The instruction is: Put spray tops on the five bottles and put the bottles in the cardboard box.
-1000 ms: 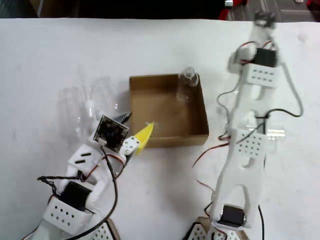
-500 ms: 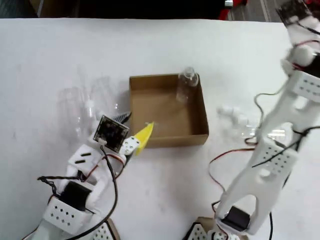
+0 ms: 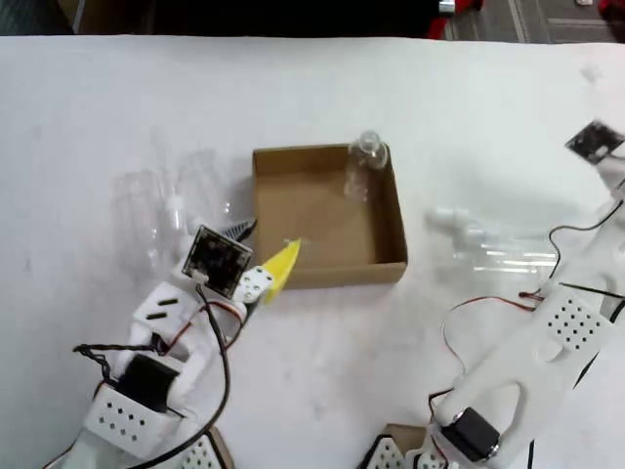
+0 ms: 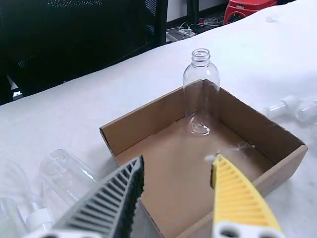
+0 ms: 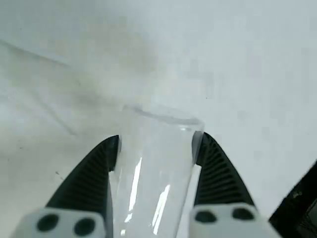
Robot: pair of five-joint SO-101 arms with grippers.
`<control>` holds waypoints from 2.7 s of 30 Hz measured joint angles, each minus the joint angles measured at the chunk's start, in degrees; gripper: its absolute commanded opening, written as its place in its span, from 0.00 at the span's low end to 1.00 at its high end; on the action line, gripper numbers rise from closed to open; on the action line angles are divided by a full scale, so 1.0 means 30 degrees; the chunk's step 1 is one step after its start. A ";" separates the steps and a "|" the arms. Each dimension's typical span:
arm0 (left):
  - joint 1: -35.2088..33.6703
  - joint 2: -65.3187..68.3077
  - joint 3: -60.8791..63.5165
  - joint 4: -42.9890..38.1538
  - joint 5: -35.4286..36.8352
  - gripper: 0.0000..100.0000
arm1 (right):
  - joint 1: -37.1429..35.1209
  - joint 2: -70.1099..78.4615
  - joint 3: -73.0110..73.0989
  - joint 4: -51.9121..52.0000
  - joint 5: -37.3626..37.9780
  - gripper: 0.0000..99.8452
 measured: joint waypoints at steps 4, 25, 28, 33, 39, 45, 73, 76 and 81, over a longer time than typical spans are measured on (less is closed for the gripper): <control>0.0000 0.0000 0.0000 0.0000 0.0000 0.21 | -0.0059 0.0645 -0.0059 0.0000 0.0000 0.02; 0.0000 0.0029 0.0264 0.0000 0.0000 0.21 | -0.3985 0.4044 -0.0645 -0.4718 -0.6681 0.02; 0.0000 0.0029 0.0264 0.0000 0.0000 0.21 | -0.4015 0.4103 -0.0645 -0.4747 -0.6945 0.02; 0.0000 0.0029 0.0264 0.0000 0.0000 0.21 | -0.4073 0.4190 -0.0733 -0.3985 -0.6974 0.11; 0.0000 0.0029 0.0264 0.0000 0.0000 0.21 | -0.4513 0.4190 -0.0791 -0.3048 -0.7033 0.12; 0.0000 0.0029 0.0264 0.0000 0.0000 0.21 | -0.5158 0.4190 -0.0791 -0.2872 -0.7033 0.12; 0.0000 0.0029 0.0264 0.0000 0.0000 0.21 | -0.7414 0.0645 -0.0674 0.2227 -0.7209 0.27; 0.0000 0.0029 0.0264 0.0000 0.0000 0.21 | -0.7385 -0.0821 -0.0498 0.2227 -0.7883 0.27; 0.0000 0.0029 0.0264 -0.0117 0.0000 0.21 | -0.7355 -0.3722 0.3018 0.2256 -0.8322 0.20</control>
